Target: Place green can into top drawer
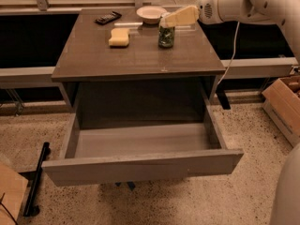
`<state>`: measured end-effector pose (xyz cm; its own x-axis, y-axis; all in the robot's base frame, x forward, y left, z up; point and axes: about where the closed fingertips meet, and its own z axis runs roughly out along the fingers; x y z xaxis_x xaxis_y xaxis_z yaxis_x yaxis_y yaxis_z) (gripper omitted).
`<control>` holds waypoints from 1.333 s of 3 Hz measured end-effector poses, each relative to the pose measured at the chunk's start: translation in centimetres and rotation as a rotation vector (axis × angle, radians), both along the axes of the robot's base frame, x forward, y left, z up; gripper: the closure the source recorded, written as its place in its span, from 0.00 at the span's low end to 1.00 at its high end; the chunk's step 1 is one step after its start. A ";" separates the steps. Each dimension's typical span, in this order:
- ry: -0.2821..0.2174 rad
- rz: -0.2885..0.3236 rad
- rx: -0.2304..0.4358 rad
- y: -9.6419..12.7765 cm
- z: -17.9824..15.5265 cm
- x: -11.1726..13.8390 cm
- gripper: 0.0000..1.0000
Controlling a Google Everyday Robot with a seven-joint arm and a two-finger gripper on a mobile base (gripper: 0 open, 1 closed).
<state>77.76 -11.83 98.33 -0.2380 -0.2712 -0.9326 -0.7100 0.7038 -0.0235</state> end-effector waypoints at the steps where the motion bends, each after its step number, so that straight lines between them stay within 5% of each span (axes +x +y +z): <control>1: -0.010 -0.043 0.024 0.1 -0.6 0.8 0.00; 4: -0.045 -0.179 0.173 3.9 -6.3 10.1 0.00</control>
Offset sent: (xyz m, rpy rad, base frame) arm 0.0867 0.0189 -0.0414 0.1870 -0.1017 -0.2289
